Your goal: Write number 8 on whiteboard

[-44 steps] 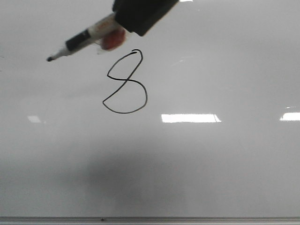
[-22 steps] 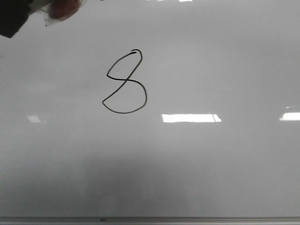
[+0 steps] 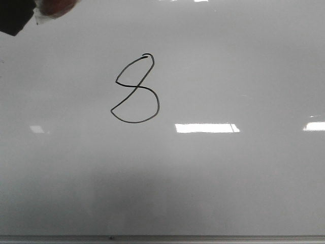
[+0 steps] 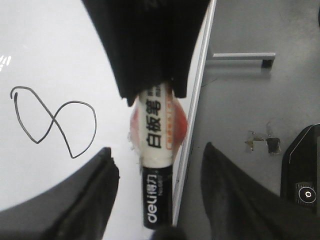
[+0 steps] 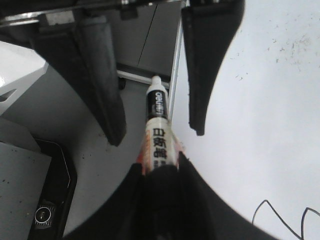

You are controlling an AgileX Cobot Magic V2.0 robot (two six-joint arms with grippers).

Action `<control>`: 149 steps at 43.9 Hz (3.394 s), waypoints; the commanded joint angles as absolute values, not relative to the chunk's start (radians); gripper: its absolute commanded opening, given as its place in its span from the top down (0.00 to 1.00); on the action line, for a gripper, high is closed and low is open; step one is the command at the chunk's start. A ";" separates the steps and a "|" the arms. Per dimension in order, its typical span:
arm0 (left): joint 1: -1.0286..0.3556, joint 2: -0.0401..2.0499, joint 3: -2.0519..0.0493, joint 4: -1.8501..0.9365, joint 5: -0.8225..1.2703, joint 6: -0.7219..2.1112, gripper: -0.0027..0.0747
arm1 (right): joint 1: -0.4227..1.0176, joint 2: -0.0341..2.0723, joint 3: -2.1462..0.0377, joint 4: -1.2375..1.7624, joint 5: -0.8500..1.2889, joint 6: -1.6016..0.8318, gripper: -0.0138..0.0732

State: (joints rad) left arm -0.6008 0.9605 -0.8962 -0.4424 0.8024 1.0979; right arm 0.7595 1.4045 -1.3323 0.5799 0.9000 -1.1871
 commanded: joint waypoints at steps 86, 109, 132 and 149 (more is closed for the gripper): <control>-0.054 1.145 -0.512 -0.570 -0.256 0.508 0.99 | 0.269 0.483 -0.381 0.654 0.303 -0.679 0.92; -0.108 1.368 -0.512 -0.424 -0.446 0.335 0.99 | 0.269 0.483 -0.381 0.655 0.294 -0.679 0.92; -0.120 1.468 -0.512 -0.158 -0.563 0.039 0.99 | 0.269 0.483 -0.381 0.655 0.295 -0.679 0.92; -0.118 1.511 -0.512 -0.158 -0.581 0.017 0.72 | 0.269 0.483 -0.381 0.656 0.296 -0.679 0.92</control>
State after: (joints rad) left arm -0.1158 1.5374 -0.4873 -0.1575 -0.5083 0.0356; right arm 0.2728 0.4812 -0.3544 0.6329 0.3586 -0.6778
